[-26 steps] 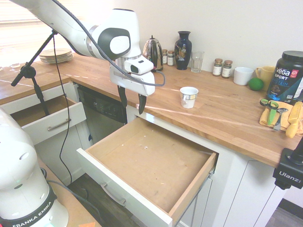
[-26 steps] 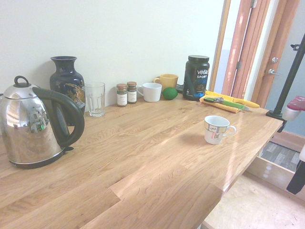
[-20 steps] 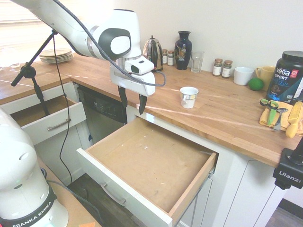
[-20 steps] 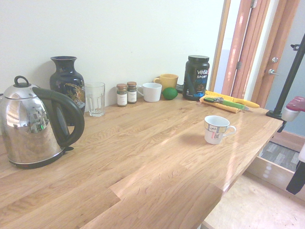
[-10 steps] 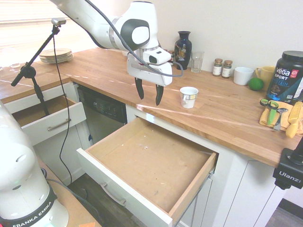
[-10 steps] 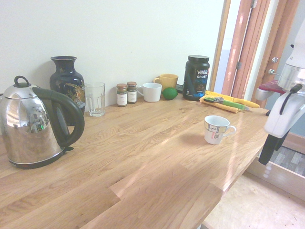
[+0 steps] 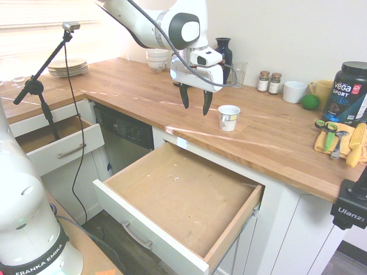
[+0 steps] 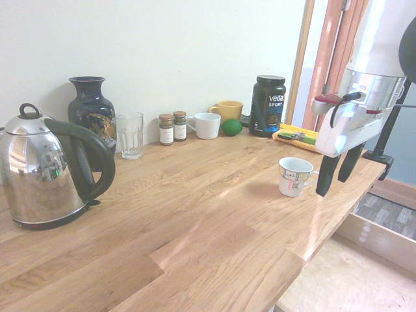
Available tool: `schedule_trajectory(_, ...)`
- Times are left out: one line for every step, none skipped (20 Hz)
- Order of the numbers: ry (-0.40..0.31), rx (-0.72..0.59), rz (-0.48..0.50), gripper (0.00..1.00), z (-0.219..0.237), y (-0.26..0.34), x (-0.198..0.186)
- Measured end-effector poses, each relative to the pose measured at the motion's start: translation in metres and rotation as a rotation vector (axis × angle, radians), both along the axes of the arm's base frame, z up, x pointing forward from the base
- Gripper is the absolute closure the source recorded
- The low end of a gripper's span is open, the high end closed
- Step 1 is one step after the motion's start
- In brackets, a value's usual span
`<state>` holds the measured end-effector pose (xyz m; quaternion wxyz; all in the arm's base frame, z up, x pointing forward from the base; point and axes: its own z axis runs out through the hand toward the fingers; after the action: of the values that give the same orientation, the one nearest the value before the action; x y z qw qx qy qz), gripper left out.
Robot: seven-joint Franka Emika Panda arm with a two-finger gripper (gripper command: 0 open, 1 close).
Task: Put cup in the drawer
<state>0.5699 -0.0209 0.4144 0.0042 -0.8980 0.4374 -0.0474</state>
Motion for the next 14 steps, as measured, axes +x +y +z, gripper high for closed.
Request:
schedule_trajectory(0.001, 0.0, -0.003, 0.0, -0.001, -0.002, 0.008)
schedule_trajectory(0.003, -0.001, -0.005, 0.0, -0.001, -0.004, 0.016)
schedule_trajectory(0.002, -0.002, -0.008, 0.0, -0.001, -0.005, 0.025)
schedule_trajectory(0.002, -0.003, -0.011, 0.0, -0.001, -0.007, 0.033)
schedule_trajectory(0.002, -0.005, -0.014, 0.0, -0.001, -0.009, 0.041)
schedule_trajectory(0.003, -0.006, -0.017, 0.0, -0.002, -0.011, 0.048)
schedule_trajectory(0.005, -0.008, -0.02, 0.0, -0.003, -0.013, 0.055)
schedule_trajectory(0.004, -0.009, -0.023, 0.0, -0.003, -0.015, 0.063)
schedule_trajectory(0.003, -0.011, -0.025, 0.0, -0.002, -0.016, 0.069)
schedule_trajectory(0.002, -0.012, -0.026, 0.0, -0.001, -0.017, 0.075)
schedule_trajectory(0.002, -0.013, -0.028, 0.0, 0.0, -0.018, 0.081)
schedule_trajectory(0.002, -0.014, -0.029, 0.0, 0.0, -0.019, 0.087)
schedule_trajectory(0.003, -0.015, -0.029, 0.0, 0.0, -0.019, 0.093)
schedule_trajectory(0.006, -0.015, -0.03, 0.0, -0.002, -0.019, 0.098)
